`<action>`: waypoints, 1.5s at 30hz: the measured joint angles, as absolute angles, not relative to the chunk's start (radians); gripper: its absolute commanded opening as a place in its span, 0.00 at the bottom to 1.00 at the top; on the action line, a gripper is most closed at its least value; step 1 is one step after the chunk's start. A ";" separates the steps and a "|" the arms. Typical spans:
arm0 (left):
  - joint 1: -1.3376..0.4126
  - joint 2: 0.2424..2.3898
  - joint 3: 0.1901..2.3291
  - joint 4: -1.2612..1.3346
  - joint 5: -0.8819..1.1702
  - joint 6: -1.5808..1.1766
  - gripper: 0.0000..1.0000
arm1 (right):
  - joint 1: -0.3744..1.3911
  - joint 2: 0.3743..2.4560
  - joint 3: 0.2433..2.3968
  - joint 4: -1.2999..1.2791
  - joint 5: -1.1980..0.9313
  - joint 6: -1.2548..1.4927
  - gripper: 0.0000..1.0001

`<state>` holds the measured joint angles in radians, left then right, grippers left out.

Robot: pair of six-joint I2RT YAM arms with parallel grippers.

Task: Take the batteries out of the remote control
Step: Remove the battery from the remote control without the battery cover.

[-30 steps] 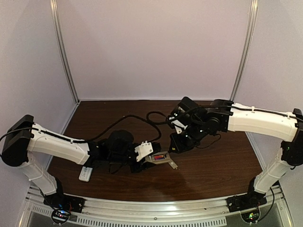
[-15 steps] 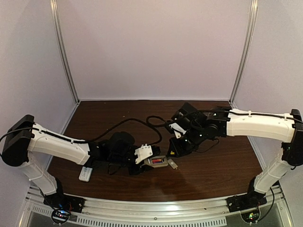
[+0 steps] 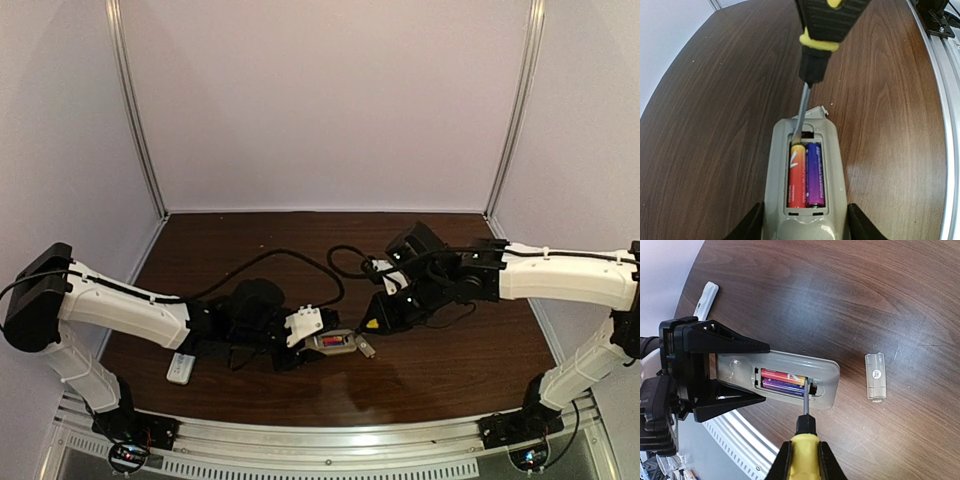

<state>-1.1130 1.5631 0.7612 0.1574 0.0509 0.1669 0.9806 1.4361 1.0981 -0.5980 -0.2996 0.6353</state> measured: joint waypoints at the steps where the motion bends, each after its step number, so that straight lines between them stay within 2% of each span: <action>1: -1.113 1.563 0.761 0.157 0.052 0.167 0.00 | 0.979 1.431 1.089 -0.588 -0.302 0.636 0.00; 31: -1.113 1.539 0.742 0.165 0.064 0.166 0.00 | 0.969 1.383 1.018 -0.501 -0.344 0.662 0.00; 45: -1.113 1.604 0.741 0.195 0.099 0.154 0.00 | 0.939 1.370 0.897 -0.377 -0.412 0.700 0.00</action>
<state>-1.1130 1.6043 0.7410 0.1947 0.0990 0.1543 0.9390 1.3697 0.8970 -0.3771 -0.4118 0.7002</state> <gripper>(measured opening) 0.506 0.154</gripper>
